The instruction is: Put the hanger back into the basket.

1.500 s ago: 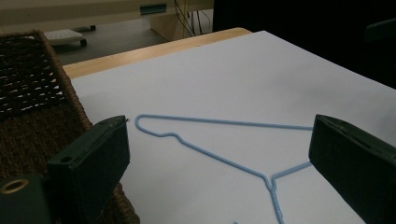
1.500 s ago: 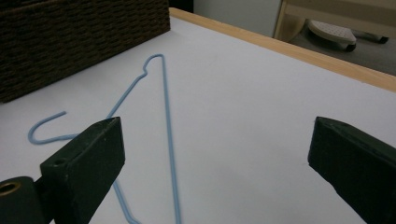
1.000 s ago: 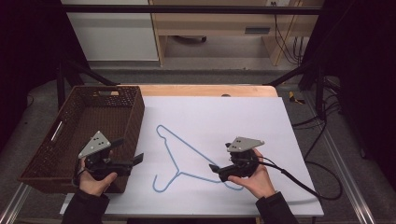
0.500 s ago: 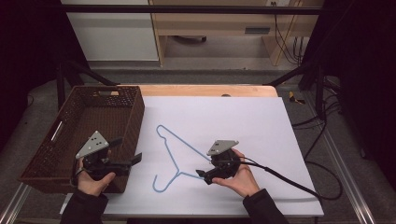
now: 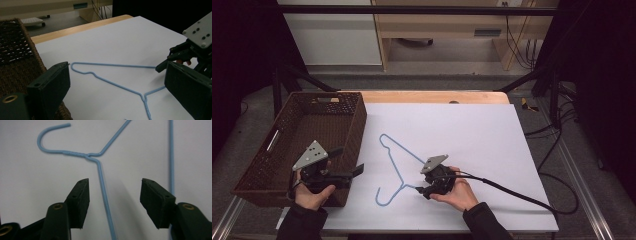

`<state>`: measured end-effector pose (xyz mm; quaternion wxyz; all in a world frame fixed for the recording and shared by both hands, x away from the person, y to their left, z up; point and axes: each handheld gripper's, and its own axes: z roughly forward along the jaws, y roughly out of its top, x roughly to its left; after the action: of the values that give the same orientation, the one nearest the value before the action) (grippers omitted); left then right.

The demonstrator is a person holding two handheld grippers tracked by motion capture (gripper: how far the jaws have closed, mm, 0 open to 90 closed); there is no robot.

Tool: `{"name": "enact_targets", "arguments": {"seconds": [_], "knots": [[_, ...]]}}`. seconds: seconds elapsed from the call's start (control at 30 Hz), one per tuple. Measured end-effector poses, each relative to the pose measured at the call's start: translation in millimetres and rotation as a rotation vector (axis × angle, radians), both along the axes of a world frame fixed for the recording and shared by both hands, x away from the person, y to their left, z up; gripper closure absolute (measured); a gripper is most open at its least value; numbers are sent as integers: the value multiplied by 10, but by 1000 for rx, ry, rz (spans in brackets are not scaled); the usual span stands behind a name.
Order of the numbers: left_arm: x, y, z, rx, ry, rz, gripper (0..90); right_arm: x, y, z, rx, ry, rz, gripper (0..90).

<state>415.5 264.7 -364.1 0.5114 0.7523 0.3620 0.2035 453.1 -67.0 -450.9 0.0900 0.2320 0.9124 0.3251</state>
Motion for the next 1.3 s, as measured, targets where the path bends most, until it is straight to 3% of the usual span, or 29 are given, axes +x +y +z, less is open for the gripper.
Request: {"name": "enact_targets", "arguments": {"seconds": [0.27, 0.73, 1.3], "knots": [[-7, 5, 11, -6, -4, 1, 64, 1, 95, -138, -76, 18, 31, 559], [-9, -14, 5, -3, -3, -8, 70, 7, 76, -122, -85, 56, 56, 814], [-13, -17, 4, -1, -5, -13, 72, 19, 59, -119, -80, 66, 81, 870]]}}
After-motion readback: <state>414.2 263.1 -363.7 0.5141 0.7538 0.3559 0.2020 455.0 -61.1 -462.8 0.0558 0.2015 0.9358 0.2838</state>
